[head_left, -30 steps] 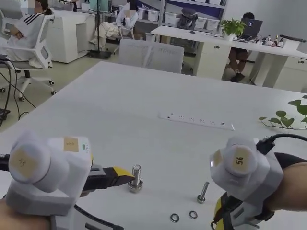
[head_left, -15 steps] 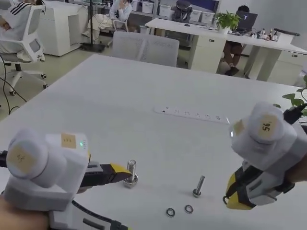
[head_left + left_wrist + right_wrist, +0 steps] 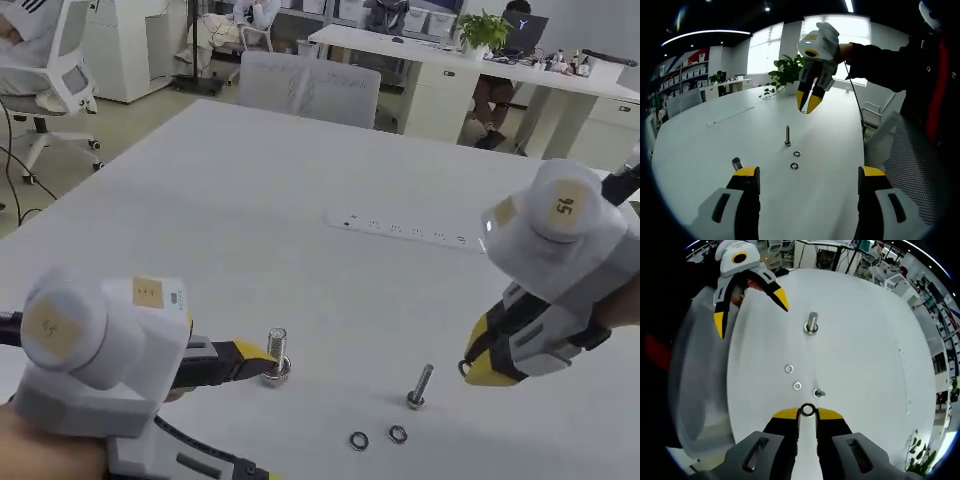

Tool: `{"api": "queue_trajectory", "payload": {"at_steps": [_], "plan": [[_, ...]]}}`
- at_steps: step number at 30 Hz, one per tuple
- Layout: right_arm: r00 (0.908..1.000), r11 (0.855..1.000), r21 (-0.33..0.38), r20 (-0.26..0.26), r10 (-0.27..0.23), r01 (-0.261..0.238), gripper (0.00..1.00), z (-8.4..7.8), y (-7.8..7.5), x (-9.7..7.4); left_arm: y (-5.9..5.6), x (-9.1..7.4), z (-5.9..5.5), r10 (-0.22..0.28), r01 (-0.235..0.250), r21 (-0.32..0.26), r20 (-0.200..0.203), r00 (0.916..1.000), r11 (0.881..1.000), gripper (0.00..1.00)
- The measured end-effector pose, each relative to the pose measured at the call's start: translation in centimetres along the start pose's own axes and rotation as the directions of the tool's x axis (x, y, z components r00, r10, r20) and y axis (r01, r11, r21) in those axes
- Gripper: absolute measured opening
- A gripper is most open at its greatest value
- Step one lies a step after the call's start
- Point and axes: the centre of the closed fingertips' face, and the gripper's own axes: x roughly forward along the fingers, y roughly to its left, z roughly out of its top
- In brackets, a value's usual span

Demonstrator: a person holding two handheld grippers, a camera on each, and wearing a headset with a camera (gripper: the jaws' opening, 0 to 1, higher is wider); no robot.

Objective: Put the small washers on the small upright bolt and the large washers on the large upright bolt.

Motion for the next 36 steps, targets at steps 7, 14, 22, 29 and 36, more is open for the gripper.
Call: {"api": "queue_trajectory", "payload": {"at_steps": [7, 14, 22, 29, 36], "plan": [[0.9998, 1.0, -0.014, -0.019, 0.001, -0.001, 0.13, 0.2, -1.4, 0.8, 0.0, 0.1, -0.2, 0.001, -0.001, -0.011, -0.001, 1.0, 1.0, 0.8], [0.9992, 0.999, -0.032, -0.033, 0.021, -0.022, 0.13, 0.5, -1.9, 1.7, 0.1, 0.1, -0.2, 0.005, -0.005, -0.015, -0.002, 1.0, 1.0, 0.8], [0.9974, 0.997, -0.053, -0.052, 0.05, -0.053, 0.13, 0.4, -2.2, 3.1, 0.3, 0.2, -0.3, 0.009, -0.009, -0.02, -0.003, 1.0, 1.0, 0.8], [0.9955, 0.996, -0.064, -0.072, 0.062, -0.067, 0.13, 0.4, -2.3, 3.9, 0.4, 0.2, -0.4, 0.012, -0.012, -0.026, -0.002, 0.9999, 1.0, 0.8], [0.9937, 0.995, -0.068, -0.085, 0.073, -0.078, 0.13, 0.2, -2.2, 4.4, 0.3, 0.2, -0.5, 0.013, -0.013, -0.029, -0.001, 0.9999, 0.999, 0.8]]}}
